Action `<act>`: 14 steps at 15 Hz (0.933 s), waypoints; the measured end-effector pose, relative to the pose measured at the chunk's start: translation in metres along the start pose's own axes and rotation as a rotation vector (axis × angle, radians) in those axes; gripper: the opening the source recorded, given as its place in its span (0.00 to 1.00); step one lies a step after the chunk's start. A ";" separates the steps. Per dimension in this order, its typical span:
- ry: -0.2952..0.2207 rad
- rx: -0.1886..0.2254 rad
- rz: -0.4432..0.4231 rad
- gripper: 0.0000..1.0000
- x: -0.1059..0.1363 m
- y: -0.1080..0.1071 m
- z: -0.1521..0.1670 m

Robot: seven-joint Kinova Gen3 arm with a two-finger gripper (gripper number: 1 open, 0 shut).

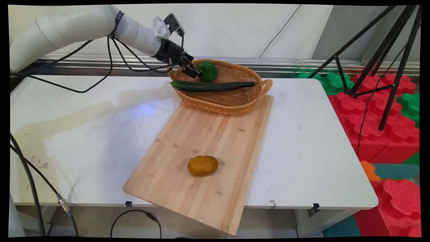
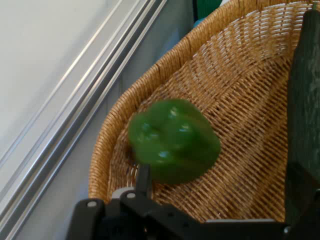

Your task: Pick up the potato from the cutting board

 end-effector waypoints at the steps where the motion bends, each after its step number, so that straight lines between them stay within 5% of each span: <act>1: 0.003 0.001 0.004 1.00 0.001 0.000 -0.002; 8: 0.035 -0.022 0.044 1.00 0.003 0.003 -0.039; 14: 0.062 -0.096 0.148 1.00 0.001 0.013 -0.093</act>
